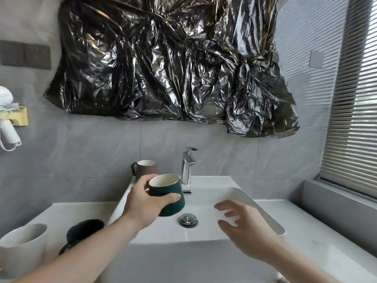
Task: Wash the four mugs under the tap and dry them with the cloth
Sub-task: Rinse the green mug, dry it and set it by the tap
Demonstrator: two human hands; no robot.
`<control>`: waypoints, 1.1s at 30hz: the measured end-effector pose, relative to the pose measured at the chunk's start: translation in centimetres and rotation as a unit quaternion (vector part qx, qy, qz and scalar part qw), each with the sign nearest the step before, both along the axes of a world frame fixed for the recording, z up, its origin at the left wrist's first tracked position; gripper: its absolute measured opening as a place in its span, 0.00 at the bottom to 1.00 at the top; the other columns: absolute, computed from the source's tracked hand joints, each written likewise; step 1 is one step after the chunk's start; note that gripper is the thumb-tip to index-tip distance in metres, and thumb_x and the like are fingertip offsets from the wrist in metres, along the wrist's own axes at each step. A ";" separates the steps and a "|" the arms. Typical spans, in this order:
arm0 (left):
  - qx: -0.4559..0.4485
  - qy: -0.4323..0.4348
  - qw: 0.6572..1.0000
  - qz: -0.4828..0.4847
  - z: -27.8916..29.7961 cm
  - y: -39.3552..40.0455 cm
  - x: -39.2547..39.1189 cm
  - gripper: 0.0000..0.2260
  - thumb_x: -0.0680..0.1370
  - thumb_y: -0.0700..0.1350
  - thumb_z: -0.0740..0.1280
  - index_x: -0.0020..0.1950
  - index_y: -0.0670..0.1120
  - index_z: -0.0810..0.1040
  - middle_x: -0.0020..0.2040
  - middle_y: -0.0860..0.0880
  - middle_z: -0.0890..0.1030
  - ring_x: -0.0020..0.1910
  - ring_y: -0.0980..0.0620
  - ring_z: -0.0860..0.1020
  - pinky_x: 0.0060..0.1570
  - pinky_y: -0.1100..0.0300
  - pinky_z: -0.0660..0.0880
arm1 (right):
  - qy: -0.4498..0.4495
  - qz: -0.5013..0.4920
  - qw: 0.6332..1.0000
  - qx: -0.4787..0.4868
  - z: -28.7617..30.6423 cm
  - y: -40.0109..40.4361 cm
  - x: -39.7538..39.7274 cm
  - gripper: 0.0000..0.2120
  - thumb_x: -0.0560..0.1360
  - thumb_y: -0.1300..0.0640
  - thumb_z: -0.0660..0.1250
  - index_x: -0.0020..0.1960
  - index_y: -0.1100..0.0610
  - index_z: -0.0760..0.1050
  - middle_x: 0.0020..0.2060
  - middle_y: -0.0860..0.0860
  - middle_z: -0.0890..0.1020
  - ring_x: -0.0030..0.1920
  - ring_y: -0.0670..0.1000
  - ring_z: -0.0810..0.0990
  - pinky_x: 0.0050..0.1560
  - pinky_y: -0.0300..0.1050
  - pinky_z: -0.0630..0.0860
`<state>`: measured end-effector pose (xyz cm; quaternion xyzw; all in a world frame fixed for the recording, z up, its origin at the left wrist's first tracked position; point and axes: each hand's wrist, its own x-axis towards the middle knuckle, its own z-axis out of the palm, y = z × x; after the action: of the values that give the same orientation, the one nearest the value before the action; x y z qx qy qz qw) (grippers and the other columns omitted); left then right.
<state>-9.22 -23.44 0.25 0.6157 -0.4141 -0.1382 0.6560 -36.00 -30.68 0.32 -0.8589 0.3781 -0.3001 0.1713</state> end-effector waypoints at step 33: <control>0.238 -0.259 0.925 0.145 -0.3 -21.2 6.9 0.40 0.76 0.63 0.72 0.79 0.44 0.59 0.75 0.43 0.71 0.75 0.41 0.67 0.69 0.49 0.70 | 0.110 -0.050 0.991 0.066 -3.4 -6.6 5.9 0.06 0.72 0.39 0.65 0.49 0.35 0.76 0.48 0.31 0.82 0.49 0.34 0.81 0.45 0.29 0.70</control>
<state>-2.31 -44.61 -0.09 0.8210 -0.4311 0.0281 0.3732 -30.13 -37.25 -3.10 -0.8535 0.4561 -0.1869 0.1694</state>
